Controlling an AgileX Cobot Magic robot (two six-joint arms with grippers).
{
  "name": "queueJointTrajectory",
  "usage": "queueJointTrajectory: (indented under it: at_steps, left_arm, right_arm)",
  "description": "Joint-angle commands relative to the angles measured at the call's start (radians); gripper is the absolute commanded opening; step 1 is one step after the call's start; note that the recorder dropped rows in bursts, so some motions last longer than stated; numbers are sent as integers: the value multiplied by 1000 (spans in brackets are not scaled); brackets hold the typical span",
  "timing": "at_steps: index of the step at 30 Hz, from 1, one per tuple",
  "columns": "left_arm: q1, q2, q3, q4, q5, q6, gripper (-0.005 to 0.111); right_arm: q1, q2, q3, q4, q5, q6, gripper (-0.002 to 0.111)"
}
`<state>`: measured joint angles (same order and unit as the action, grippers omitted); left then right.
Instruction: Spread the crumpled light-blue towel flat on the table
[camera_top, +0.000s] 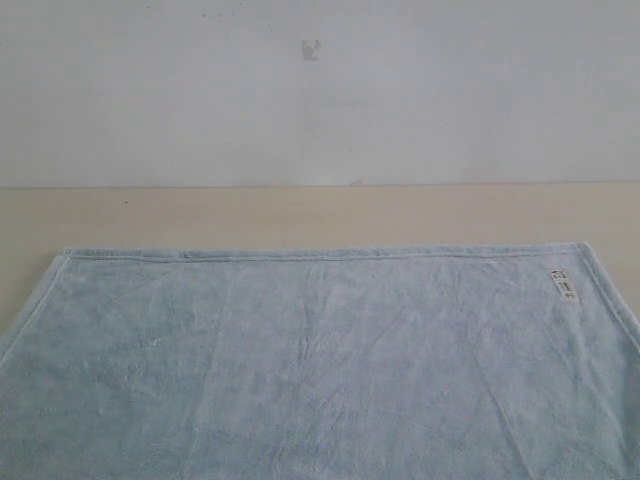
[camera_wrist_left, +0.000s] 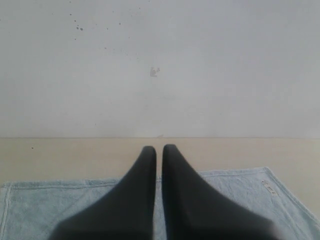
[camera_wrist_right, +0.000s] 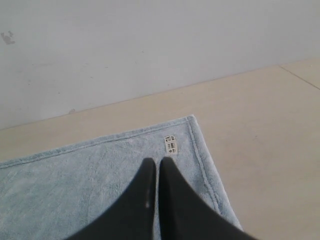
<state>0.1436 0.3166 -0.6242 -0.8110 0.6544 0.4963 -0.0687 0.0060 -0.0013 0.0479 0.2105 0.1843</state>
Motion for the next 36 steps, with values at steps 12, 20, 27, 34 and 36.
queueJointTrajectory:
  at_steps: [12,20,27,34,36]
  left_arm:
    - [19,-317,435,565,-508,-256,4]
    - [19,-317,615,707,-579,-402,4]
    - [19,-317,624,707,-549,-410,4]
    - [19,-317,624,707,-549,-410,4]
    - [19,-317,624,707,-549,-410,4]
  right_arm:
    - [-1,-6,1,-9,-4,-3,2]
    - [-1,-6,1,-9,-4,-3,2]
    - [-1,-6,1,-9,-4,-3,2]
    - [-1,-6,1,-9,-4,-3,2]
    - [-1,-6,1,-9,-4,-3,2]
